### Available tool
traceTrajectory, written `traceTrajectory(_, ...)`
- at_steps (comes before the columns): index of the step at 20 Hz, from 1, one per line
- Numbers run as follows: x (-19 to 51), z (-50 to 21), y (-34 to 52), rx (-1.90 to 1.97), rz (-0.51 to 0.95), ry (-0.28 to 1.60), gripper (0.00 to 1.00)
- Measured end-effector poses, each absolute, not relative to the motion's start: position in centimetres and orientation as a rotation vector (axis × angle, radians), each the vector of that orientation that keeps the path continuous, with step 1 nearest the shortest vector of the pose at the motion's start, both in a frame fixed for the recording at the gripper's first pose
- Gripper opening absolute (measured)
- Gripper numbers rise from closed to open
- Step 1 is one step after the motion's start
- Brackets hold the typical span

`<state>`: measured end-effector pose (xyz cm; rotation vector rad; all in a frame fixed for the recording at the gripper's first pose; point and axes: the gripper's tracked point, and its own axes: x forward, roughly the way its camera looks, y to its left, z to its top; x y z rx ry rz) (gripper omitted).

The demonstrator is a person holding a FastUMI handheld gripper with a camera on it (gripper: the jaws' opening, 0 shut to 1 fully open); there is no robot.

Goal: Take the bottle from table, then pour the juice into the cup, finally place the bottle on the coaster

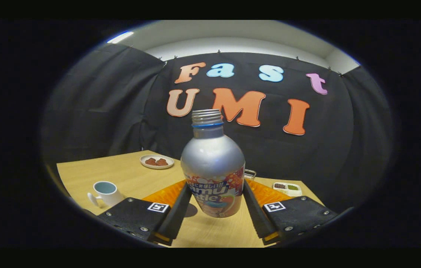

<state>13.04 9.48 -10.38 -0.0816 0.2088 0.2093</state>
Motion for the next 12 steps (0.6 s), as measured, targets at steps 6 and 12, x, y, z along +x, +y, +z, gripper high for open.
traceTrajectory(6,15.4,-12.3,12.3,0.092,0.273,0.226,0.78)
traceTrajectory(12,17.2,-15.6,14.7,0.115,0.299,0.261,0.78)
